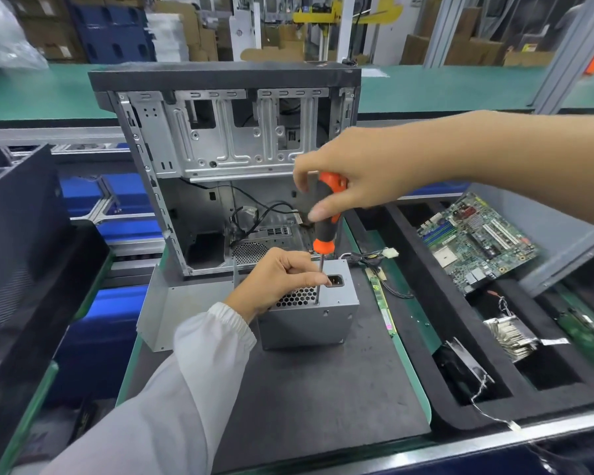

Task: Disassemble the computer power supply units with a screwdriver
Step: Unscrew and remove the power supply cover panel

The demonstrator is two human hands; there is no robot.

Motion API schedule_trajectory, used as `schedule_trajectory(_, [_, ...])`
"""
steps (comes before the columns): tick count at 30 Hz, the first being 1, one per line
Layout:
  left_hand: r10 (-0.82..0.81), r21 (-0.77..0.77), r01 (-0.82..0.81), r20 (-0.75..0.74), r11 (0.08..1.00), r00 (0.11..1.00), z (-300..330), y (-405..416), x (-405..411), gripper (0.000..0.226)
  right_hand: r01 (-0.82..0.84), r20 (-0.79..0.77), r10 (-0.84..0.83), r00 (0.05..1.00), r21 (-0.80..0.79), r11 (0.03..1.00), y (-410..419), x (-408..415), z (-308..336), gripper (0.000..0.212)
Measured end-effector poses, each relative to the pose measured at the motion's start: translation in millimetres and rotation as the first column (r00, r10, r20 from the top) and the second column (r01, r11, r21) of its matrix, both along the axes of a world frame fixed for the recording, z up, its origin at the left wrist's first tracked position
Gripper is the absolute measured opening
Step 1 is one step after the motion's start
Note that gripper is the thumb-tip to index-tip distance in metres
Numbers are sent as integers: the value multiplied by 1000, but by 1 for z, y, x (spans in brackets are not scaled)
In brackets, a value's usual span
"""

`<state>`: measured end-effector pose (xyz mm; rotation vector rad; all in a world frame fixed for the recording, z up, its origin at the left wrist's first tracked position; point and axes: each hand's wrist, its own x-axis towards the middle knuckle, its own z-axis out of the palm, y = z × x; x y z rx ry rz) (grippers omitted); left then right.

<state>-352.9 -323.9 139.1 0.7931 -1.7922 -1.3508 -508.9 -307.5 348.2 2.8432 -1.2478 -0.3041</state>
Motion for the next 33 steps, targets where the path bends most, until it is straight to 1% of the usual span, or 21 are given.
schedule_trajectory(1, [12,-5,-12,2,1000,1000,-1,-1,0,21,90,1,-90,996,-34,995,2,2,1,61])
schedule_trajectory(2, [18,-11,-18,8,1000,1000,-2,-1,1,20,169,-24,-172,985,-90,982,4,4,1,75])
schedule_trajectory(3, [18,-17,-17,15,1000,1000,-2,-1,1,18,208,-61,-222,973,-171,963,6,6,-2,81])
schedule_trajectory(5, [9,-24,-8,25,1000,1000,-3,-2,2,13,179,-78,-217,973,-338,924,5,10,-10,75])
schedule_trajectory(6, [4,-26,-3,26,1000,1000,-3,-3,2,11,152,-64,-189,980,-378,913,4,12,-13,71])
schedule_trajectory(7, [-4,-25,5,25,1000,1000,-2,-3,2,9,148,-52,-180,982,-379,914,4,13,-14,67])
schedule_trajectory(10, [-45,-9,45,23,999,999,1,-3,2,8,121,-114,-150,982,-232,965,2,9,-8,55])
schedule_trajectory(13, [-84,-5,85,39,996,996,3,-5,2,15,67,-154,-71,985,-30,997,1,-1,0,31])
schedule_trajectory(15, [-108,-3,108,30,994,994,2,-7,3,14,-24,-124,30,992,50,998,3,-4,3,19])
schedule_trajectory(16, [-116,-6,117,25,993,993,1,-8,4,13,-85,-102,92,991,65,994,3,-3,4,19])
schedule_trajectory(19, [-120,-12,120,30,993,992,-3,-10,5,5,-195,-121,199,973,45,980,1,2,3,31])
schedule_trajectory(21, [-107,-11,107,28,994,994,-3,-11,5,3,-174,-156,175,972,21,985,-1,4,2,35])
schedule_trajectory(22, [-101,-13,101,26,995,995,-4,-11,5,5,-119,-135,121,983,20,993,-1,5,3,47])
schedule_trajectory(24, [-89,-11,89,31,996,996,-3,-11,5,8,102,-50,-100,994,41,994,0,8,6,76])
schedule_trajectory(25, [-88,-8,88,38,996,995,-2,-10,5,9,195,-54,-193,980,37,980,1,10,6,82])
schedule_trajectory(26, [-88,-6,89,43,996,995,-2,-10,5,9,238,-89,-236,968,5,971,0,13,4,83])
schedule_trajectory(28, [-85,-9,86,44,996,995,-2,-10,5,8,178,-124,-189,974,-89,980,-6,18,-4,76])
schedule_trajectory(29, [-86,-10,87,42,996,995,-2,-10,5,6,133,-136,-146,980,-101,986,-7,19,-5,71])
schedule_trajectory(30, [-93,-8,93,38,996,995,-2,-9,5,4,127,-159,-140,977,-88,988,-7,19,-4,65])
schedule_trajectory(32, [-108,9,108,21,994,994,-1,-8,5,9,103,-190,-106,976,-27,994,-5,14,3,51])
schedule_trajectory(33, [-113,20,113,16,993,993,0,-8,5,11,65,-223,-66,973,-12,998,-3,13,7,44])
